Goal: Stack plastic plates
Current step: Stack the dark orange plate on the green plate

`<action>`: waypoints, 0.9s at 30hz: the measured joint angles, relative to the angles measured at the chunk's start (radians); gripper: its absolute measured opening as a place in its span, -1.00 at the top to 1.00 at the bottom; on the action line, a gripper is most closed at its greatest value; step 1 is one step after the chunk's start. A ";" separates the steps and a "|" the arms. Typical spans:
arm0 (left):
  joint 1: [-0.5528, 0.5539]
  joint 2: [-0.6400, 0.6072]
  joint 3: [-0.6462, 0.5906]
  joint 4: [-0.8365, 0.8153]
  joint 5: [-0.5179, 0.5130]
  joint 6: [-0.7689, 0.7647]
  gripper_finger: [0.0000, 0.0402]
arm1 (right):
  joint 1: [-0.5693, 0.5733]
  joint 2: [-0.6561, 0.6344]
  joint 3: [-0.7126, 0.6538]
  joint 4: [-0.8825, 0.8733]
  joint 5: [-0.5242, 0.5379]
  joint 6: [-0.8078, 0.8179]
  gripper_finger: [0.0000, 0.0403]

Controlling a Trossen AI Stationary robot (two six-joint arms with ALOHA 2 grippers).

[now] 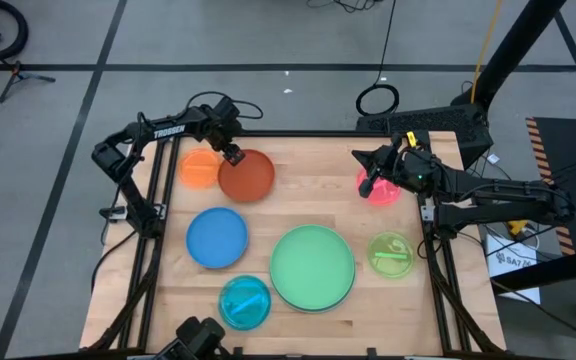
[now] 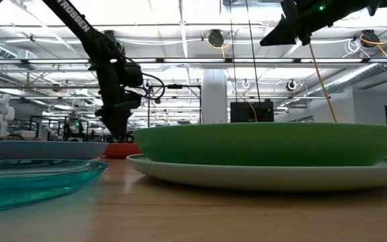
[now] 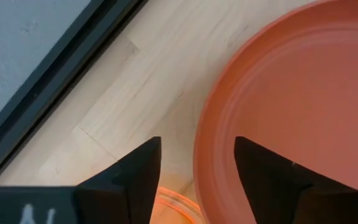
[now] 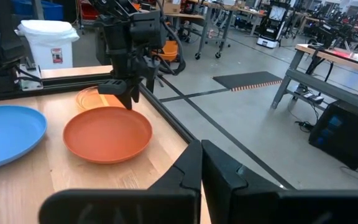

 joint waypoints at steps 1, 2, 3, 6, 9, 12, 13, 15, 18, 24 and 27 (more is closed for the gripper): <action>0.000 0.000 0.000 0.004 0.000 -0.001 -0.05 | 0.000 0.000 0.000 0.000 0.000 0.000 1.00; -0.001 0.000 0.000 0.006 0.000 -0.001 -0.05 | 0.000 0.000 0.000 0.000 0.000 -0.001 1.00; -0.001 0.000 0.000 0.006 0.000 -0.001 -0.05 | 0.000 0.000 0.000 0.000 0.000 -0.001 1.00; -0.001 0.000 0.000 0.006 0.000 -0.001 -0.05 | 0.000 0.000 0.000 0.000 0.000 -0.001 1.00; -0.002 0.000 0.000 0.005 0.000 -0.008 -0.05 | 0.000 0.000 0.000 0.000 0.000 -0.001 1.00; -0.005 0.000 0.000 0.006 0.000 -0.008 -0.05 | 0.000 0.000 0.000 0.000 0.000 -0.001 1.00; -0.007 0.000 0.000 0.006 0.000 -0.008 -0.05 | 0.000 0.000 0.000 0.000 0.000 -0.001 1.00; -0.010 0.000 0.000 0.006 0.000 -0.008 -0.05 | 0.000 0.000 0.000 0.000 0.000 -0.001 1.00; -0.017 0.000 0.000 0.005 0.000 -0.009 -0.05 | 0.000 0.000 0.000 0.000 0.000 -0.001 1.00; -0.031 0.000 -0.043 0.050 0.000 -0.028 -0.05 | 0.000 0.000 0.000 0.000 0.000 -0.001 1.00; -0.030 0.000 -0.051 0.056 -0.009 -0.045 -0.05 | 0.000 0.000 0.000 -0.004 0.000 -0.001 1.00</action>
